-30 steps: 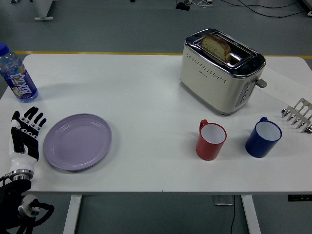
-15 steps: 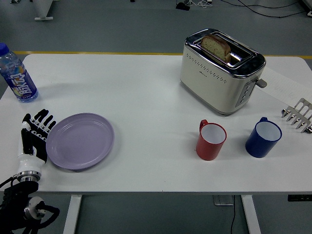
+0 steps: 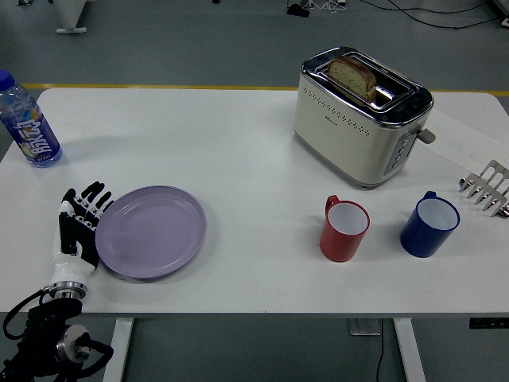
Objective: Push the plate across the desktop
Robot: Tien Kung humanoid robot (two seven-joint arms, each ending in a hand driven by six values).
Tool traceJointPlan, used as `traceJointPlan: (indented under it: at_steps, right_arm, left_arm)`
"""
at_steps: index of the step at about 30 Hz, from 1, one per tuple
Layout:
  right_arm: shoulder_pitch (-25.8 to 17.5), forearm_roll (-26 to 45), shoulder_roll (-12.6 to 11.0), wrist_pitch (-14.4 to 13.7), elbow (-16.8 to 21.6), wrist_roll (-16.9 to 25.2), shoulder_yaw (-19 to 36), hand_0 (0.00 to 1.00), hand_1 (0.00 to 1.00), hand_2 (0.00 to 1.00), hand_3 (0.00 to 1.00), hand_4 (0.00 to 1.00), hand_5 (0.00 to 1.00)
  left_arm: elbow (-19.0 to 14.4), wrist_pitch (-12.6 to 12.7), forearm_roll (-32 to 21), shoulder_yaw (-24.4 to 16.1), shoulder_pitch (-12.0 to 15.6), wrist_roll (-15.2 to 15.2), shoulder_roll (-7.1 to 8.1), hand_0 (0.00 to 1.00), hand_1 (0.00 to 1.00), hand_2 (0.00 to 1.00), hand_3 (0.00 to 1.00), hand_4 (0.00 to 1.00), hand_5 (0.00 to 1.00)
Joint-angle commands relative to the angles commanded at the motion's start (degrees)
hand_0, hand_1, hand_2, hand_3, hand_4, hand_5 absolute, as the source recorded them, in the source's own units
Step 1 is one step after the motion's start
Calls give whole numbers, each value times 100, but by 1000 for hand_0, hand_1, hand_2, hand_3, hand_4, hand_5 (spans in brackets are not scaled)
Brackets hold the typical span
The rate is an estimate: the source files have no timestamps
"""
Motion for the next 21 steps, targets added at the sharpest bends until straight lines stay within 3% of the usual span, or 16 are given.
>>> traceJointPlan:
  at_steps: [21]
  right_arm:
    - [-37,-23,-21,0,11,10,-1,573,560,683,593,393,408]
  left_arm:
    - [-144,55,-417,1173,-29,-106,0,765,797,800,669,492,998]
